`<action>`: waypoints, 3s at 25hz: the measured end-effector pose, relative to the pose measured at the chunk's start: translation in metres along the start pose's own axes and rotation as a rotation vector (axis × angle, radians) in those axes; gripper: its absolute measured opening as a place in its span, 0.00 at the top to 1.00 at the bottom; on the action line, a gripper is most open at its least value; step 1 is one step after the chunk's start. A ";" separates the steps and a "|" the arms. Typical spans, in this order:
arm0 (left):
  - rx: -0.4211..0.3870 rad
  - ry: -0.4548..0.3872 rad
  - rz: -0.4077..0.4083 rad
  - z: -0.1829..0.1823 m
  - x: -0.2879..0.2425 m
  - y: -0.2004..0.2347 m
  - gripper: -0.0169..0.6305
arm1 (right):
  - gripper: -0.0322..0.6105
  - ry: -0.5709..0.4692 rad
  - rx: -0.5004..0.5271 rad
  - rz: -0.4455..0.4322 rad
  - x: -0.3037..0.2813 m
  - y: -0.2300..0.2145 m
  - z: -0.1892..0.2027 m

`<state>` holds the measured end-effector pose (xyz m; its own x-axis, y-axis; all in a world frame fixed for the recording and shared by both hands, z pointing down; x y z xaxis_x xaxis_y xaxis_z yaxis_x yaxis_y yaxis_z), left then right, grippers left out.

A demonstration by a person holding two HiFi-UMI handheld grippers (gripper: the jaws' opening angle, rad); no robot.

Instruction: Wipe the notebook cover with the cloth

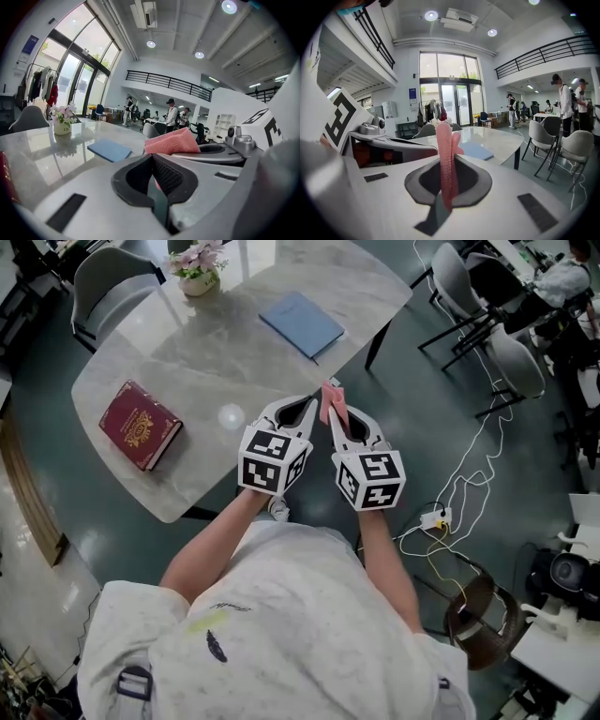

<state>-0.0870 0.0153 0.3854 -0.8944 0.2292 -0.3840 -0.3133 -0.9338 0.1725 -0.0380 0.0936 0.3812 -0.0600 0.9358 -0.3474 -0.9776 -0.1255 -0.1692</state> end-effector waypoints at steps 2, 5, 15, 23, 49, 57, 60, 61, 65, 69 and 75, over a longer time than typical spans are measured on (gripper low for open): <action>0.003 0.006 -0.001 -0.002 -0.006 0.006 0.96 | 0.93 0.001 0.002 -0.003 -0.009 -0.004 -0.004; 0.017 0.005 -0.006 -0.008 -0.018 0.016 0.96 | 0.93 0.003 0.015 -0.011 -0.024 -0.011 -0.011; 0.033 0.008 -0.079 -0.020 -0.067 0.048 0.96 | 0.93 0.024 0.037 -0.091 -0.081 -0.053 -0.022; 0.108 0.038 -0.217 -0.029 -0.128 0.070 0.96 | 0.93 0.092 0.067 -0.260 -0.142 -0.110 -0.037; 0.398 0.098 -0.775 -0.023 -0.216 0.152 0.96 | 0.93 0.387 0.611 -0.878 -0.361 -0.193 -0.065; 0.431 0.111 -0.835 -0.017 -0.212 0.152 0.96 | 0.93 0.439 0.898 -0.926 -0.393 -0.183 -0.053; 0.430 0.110 -0.842 -0.018 -0.212 0.148 0.96 | 0.93 0.416 0.959 -0.916 -0.396 -0.180 -0.058; 0.432 0.110 -0.844 -0.018 -0.212 0.146 0.96 | 0.93 0.408 0.976 -0.910 -0.397 -0.180 -0.061; 0.436 0.115 -0.839 -0.016 -0.212 0.138 0.96 | 0.93 0.411 1.029 -0.925 -0.398 -0.175 -0.062; 0.433 0.114 -0.827 -0.014 -0.207 0.131 0.96 | 0.93 0.494 1.044 -0.942 -0.393 -0.173 -0.035; 0.437 0.101 -0.803 -0.011 -0.197 0.124 0.96 | 0.93 0.561 0.963 -0.918 -0.379 -0.178 -0.017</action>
<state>0.0539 -0.1489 0.4727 -0.3307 0.7197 -0.6104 -0.9394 -0.3130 0.1398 0.1619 -0.2443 0.5271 0.5171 0.2839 -0.8075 -0.3944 0.9163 0.0696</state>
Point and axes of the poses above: the fingertips, and each gripper's own axes: x backward along the fingers, y to its left, z out of its underside, the point moved 5 cm from there along x, backward along the fingers, and after that the axes turned 14 degrees about -z, right-handed, at the moved point
